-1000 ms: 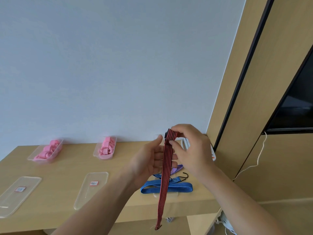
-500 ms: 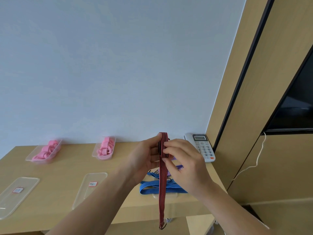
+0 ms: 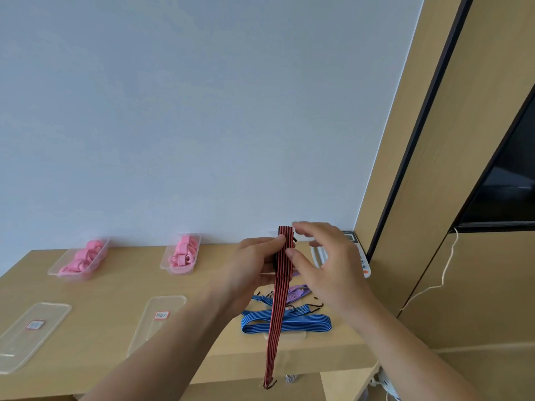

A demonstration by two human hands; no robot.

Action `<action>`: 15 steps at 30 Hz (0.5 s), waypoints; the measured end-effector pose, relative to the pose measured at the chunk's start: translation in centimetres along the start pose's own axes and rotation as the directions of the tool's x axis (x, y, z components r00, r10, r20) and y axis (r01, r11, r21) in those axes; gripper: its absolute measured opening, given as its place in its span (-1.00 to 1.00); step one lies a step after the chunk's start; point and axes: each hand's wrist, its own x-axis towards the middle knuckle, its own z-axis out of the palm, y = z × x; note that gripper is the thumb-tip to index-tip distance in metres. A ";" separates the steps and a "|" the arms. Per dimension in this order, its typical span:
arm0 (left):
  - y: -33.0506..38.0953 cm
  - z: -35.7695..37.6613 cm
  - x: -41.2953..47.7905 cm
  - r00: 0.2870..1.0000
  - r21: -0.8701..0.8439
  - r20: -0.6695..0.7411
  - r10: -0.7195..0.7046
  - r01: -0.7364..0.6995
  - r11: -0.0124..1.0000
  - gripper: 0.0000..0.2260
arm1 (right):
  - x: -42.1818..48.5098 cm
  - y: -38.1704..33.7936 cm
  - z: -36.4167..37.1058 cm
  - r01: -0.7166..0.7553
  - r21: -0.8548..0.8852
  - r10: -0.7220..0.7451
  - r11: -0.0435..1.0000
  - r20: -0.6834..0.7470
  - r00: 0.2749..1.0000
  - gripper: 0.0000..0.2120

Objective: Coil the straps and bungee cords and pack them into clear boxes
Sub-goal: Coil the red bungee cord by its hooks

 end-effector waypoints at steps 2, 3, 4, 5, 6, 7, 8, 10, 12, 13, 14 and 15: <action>0.1 -0.1 -0.1 1.000 0.006 0.012 0.017 -0.017 1.000 -0.71 | 0.8 0.1 -0.4 -0.194 0.081 0.175 0.978 0.196 0.965 -0.60; 0.1 -0.1 -0.2 1.000 0.006 0.019 0.020 -0.020 1.000 -0.72 | 1.2 0.2 -0.7 -0.244 0.096 0.209 0.965 0.284 0.936 -0.59; 0.1 -0.1 -0.2 0.999 0.005 0.024 0.021 -0.021 1.000 -0.72 | 1.5 0.3 -0.9 -0.251 0.092 0.207 0.964 0.336 0.919 -0.61; 0.0 -0.1 -0.3 0.999 0.000 0.030 0.021 -0.021 1.000 -0.73 | 1.6 0.3 -1.0 -0.235 0.080 0.193 0.969 0.354 0.915 -0.62; -0.1 -0.1 -0.4 0.999 -0.009 0.034 0.022 -0.021 1.000 -0.73 | 1.7 0.3 -1.1 -0.215 0.074 0.177 0.974 0.351 0.920 -0.63; -0.1 -0.1 -0.4 0.999 -0.020 0.039 0.022 -0.022 1.000 -0.74 | 1.7 0.3 -1.2 -0.203 0.076 0.166 0.976 0.337 0.927 -0.63; -0.1 -0.1 -0.4 0.999 -0.034 0.044 0.023 -0.021 0.999 -0.74 | 1.7 0.2 -1.2 -0.201 0.092 0.162 0.975 0.319 0.934 -0.63; -0.2 0.1 -0.4 0.998 -0.066 0.057 0.013 -0.009 0.998 -0.72 | 1.6 0.2 -1.3 -0.210 0.134 0.165 0.968 0.286 0.944 -0.62; -0.3 0.1 -0.4 0.997 -0.085 0.071 -0.006 0.012 0.996 -0.65 | 1.7 0.2 -1.4 -0.212 0.152 0.167 0.965 0.264 0.950 -0.62; -0.4 0.1 -0.3 0.997 -0.085 0.076 -0.017 0.024 0.996 -0.61 | 1.8 0.3 -1.5 -0.211 0.149 0.169 0.966 0.254 0.952 -0.62; -0.5 0.2 -0.2 0.996 -0.078 0.079 -0.029 0.035 0.996 -0.60 | 1.9 0.3 -1.6 -0.209 0.143 0.171 0.967 0.242 0.955 -0.62; -0.5 0.3 -0.2 0.996 -0.067 0.081 -0.039 0.045 0.997 -0.58 | 1.9 0.2 -1.7 -0.203 0.133 0.170 0.970 0.228 0.959 -0.62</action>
